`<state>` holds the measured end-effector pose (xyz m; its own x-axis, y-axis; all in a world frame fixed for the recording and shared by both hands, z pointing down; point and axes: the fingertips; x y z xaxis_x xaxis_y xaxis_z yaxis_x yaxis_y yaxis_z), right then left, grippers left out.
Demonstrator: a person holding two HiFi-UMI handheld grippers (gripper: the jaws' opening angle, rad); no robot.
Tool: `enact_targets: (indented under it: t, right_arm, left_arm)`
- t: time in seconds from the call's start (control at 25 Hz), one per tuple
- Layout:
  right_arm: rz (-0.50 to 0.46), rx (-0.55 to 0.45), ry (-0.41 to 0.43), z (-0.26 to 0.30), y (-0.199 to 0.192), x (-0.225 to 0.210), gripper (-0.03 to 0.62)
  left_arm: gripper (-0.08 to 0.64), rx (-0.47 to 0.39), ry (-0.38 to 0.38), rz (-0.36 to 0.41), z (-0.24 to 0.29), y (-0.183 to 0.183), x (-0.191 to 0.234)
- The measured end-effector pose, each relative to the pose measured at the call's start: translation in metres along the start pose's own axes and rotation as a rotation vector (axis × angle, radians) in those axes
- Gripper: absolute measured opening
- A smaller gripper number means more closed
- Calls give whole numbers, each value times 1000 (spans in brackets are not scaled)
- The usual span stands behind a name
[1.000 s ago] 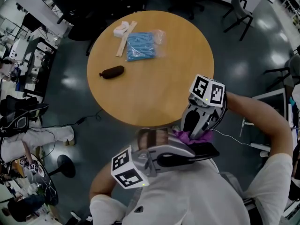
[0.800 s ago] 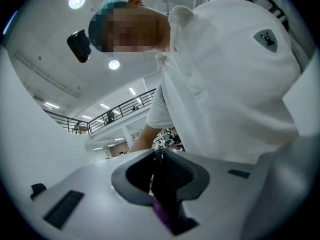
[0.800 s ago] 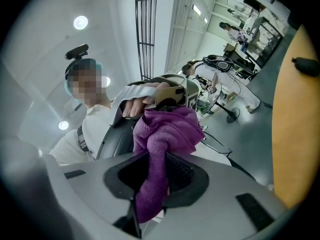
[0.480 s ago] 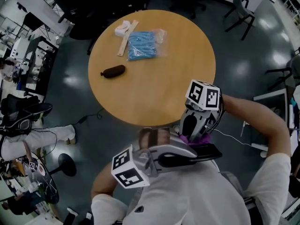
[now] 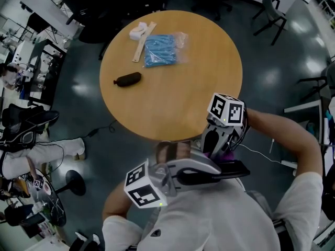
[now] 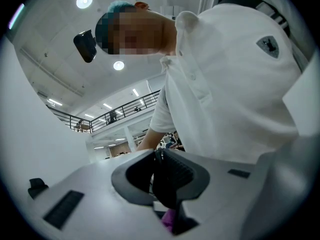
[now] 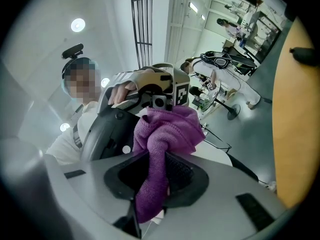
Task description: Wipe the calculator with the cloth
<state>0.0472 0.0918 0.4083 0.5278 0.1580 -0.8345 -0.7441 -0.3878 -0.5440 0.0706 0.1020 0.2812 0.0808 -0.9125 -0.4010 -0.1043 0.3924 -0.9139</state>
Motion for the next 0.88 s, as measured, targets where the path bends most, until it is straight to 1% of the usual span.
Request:
enact_targets:
  t: [0.16,0.28,0.44,0.72,0.88]
  right_arm:
    - [-1,12,7,1,-3,-2,97]
    - [-3,15,7,2,-4,-4,97]
    - [0,9,3,3,-4,-7,97]
    - [8,28,5,4,-9,-15,97]
    - [18,39,-12,3,-13,-24,97]
  left_arm:
    - [54,-9,-7,-20,1,-2,3]
    - [54,-8,-7,-20,2,-3,2]
    - [54,-16,4,-30,-2,-1,5]
    - [55,-41,22,-44,-5,1,15]
    - [55,-39,32,-55,-6,-3,17]
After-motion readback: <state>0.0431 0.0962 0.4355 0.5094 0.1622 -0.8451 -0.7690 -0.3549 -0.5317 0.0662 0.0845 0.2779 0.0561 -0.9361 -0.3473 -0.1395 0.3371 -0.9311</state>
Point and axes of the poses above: the fingertips, and each gripper's own axes: z forward along the fingers, x to its left, y out of its top, and after that the axes turned 2 degrees about -x, right-handed
